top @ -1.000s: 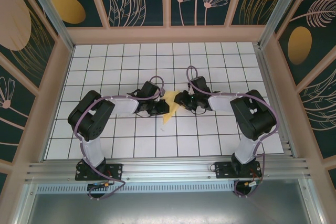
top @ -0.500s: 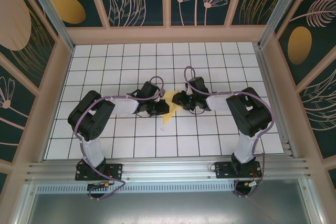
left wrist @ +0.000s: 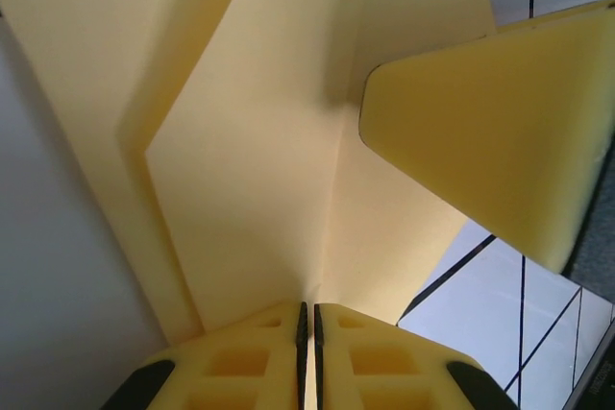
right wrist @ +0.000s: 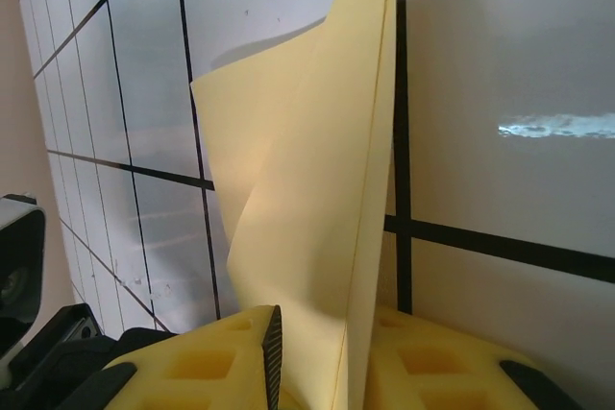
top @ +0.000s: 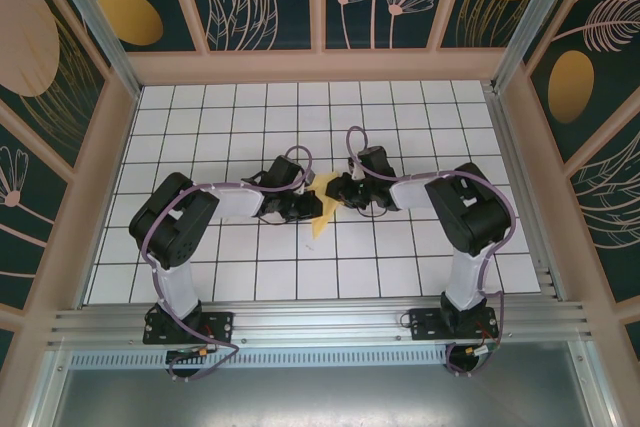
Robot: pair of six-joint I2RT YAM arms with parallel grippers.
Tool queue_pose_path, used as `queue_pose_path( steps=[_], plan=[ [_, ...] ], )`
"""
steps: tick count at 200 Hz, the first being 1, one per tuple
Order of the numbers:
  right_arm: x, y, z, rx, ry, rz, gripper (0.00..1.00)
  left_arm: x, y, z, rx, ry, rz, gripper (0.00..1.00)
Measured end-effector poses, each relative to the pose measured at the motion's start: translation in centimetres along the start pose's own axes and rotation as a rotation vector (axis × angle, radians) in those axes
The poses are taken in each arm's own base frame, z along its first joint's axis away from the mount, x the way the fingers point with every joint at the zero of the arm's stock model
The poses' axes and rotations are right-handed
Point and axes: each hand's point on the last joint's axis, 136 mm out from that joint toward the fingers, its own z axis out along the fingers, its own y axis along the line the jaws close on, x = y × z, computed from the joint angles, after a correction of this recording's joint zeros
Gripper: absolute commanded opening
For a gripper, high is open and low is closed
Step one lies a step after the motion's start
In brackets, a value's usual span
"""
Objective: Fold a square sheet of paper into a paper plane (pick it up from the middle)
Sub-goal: Turn over the paper at the center of the table.
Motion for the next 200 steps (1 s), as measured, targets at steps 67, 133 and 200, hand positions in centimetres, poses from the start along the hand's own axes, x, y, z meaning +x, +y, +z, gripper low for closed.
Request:
queue_pose_path(
  steps=[67, 133, 200],
  plan=[
    [0.0, 0.3, 0.7, -0.034, 0.019, -0.049, 0.16, 0.1, -0.5, -0.2, 0.021, 0.002, 0.002, 0.14],
    [-0.1, 0.4, 0.7, -0.042, 0.019, -0.075, 0.10, -0.2, -2.7, -3.0, 0.082, -0.058, 0.018, 0.22],
    [-0.2, 0.4, 0.6, -0.044, 0.019, -0.080, 0.13, -1.5, -2.0, -3.6, 0.066, -0.128, -0.006, 0.10]
  ],
)
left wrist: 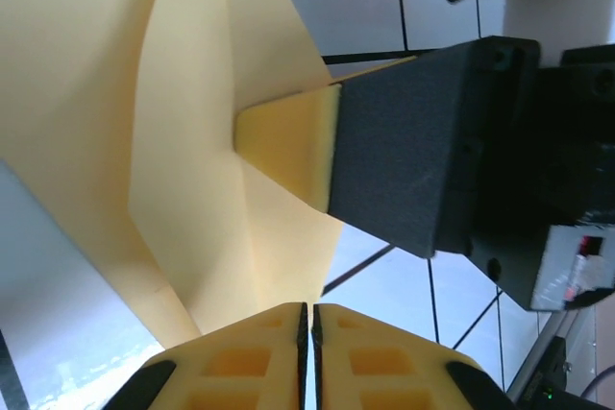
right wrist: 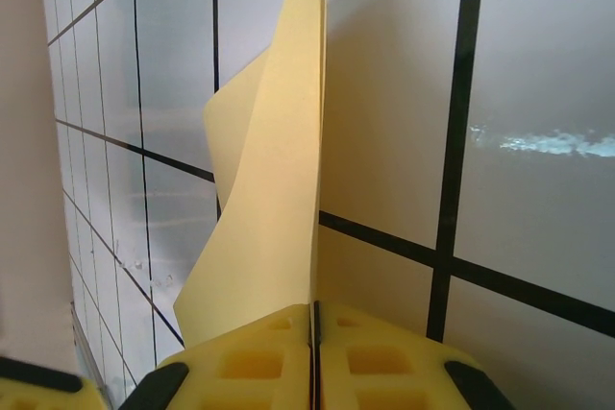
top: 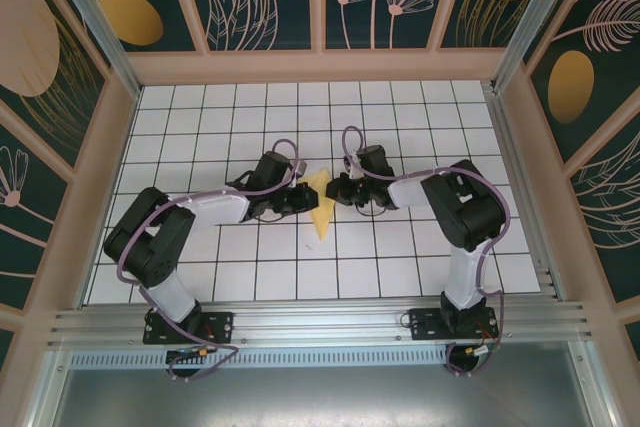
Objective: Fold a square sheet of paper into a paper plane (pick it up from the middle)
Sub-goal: Turn over the paper at the center of the table.
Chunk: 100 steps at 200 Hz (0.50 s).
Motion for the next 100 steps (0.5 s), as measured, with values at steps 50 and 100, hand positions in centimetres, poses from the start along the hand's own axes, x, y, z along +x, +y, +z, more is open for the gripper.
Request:
queue_pose_path(
  steps=[50, 100],
  plan=[
    [0.1, 0.0, 0.0, -0.003, 0.003, 0.000, 0.19, 0.9, 2.6, 1.6, -0.067, 0.030, -0.040, 0.04],
    [0.4, 0.4, 0.0, -0.020, 0.021, -0.001, 0.26, 1.4, 3.4, 1.8, -0.087, 0.038, -0.050, 0.01]
  ],
)
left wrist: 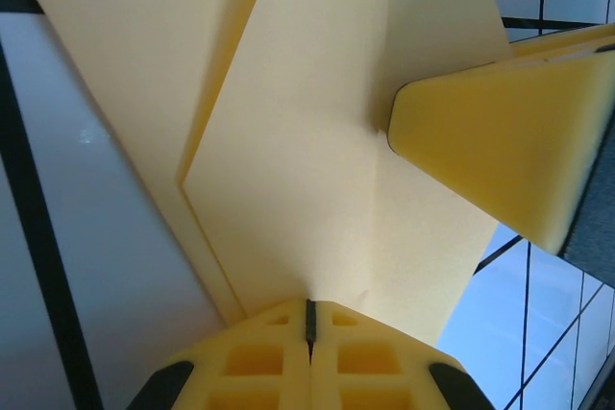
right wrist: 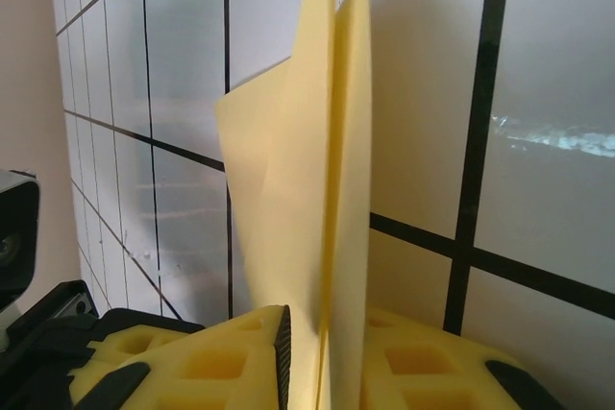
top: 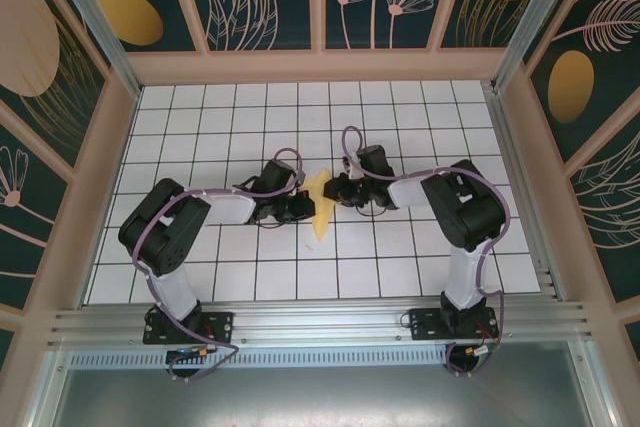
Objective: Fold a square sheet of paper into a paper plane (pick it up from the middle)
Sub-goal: Turn over the paper at the center of the table.
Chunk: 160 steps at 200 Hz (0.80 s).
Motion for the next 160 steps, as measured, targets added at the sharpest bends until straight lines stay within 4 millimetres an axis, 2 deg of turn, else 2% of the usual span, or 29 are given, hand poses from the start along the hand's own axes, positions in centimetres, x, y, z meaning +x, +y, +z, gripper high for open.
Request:
queue_pose_path(
  steps=[57, 122, 160],
  plan=[
    [-0.2, 1.2, 0.7, -0.027, 0.013, -0.024, 0.25, 0.0, 0.1, 0.0, -0.003, -0.002, 0.000, 0.00],
    [0.3, 1.1, 1.5, -0.015, 0.040, -0.041, 0.12, 0.2, 0.2, 0.0, -0.002, 0.003, -0.002, 0.00],
    [0.4, 0.8, 1.5, -0.005, 0.046, -0.041, 0.06, 0.2, -0.1, -0.1, 0.010, 0.005, -0.005, 0.06]
  ],
)
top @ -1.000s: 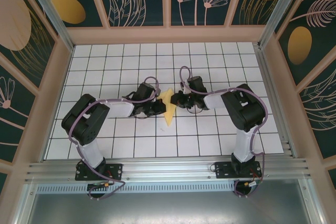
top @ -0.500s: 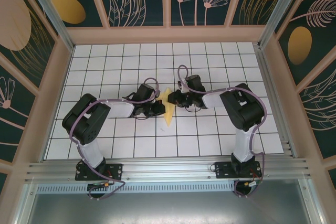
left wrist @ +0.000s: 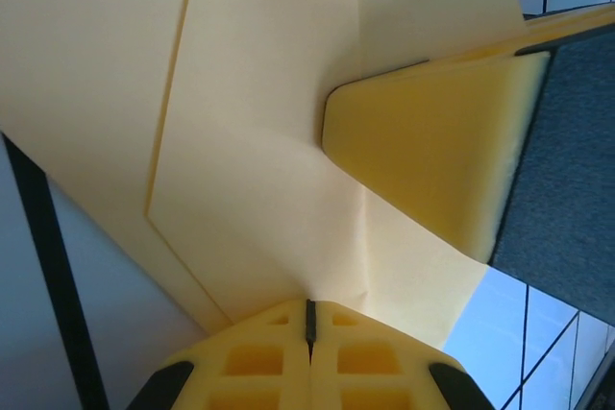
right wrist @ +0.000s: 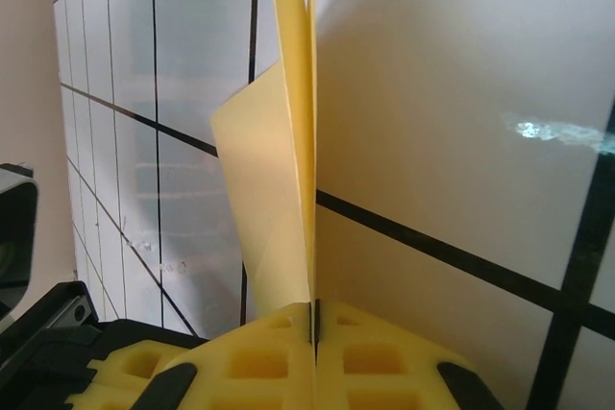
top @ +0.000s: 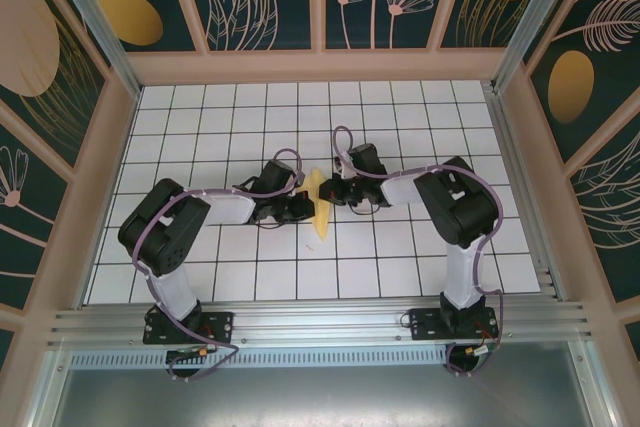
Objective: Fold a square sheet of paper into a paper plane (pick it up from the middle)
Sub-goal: Turn over the paper at the center of the table.
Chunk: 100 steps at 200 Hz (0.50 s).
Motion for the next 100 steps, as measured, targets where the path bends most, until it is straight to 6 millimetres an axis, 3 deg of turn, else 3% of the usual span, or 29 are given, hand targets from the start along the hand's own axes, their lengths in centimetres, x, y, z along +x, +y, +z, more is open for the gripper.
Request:
queue_pose_path(
  steps=[21, 44, 72, 100],
  plan=[
    [0.1, -0.4, -0.2, 0.029, 0.002, 0.001, 0.05, -0.1, -0.9, -0.9, 0.028, -0.016, 0.003, 0.12],
    [-0.1, -0.4, -1.1, 0.080, -0.011, -0.006, 0.05, -0.8, -2.9, -3.1, 0.078, -0.072, 0.024, 0.16],
    [-1.3, 1.0, -3.7, 0.186, -0.077, -0.056, 0.05, -2.2, -5.2, -7.1, 0.115, -0.205, 0.062, 0.20],
    [-3.1, 2.4, -6.6, 0.387, -0.176, -0.118, 0.06, -3.8, -5.2, -10.9, 0.073, -0.364, 0.066, 0.22]
  ],
)
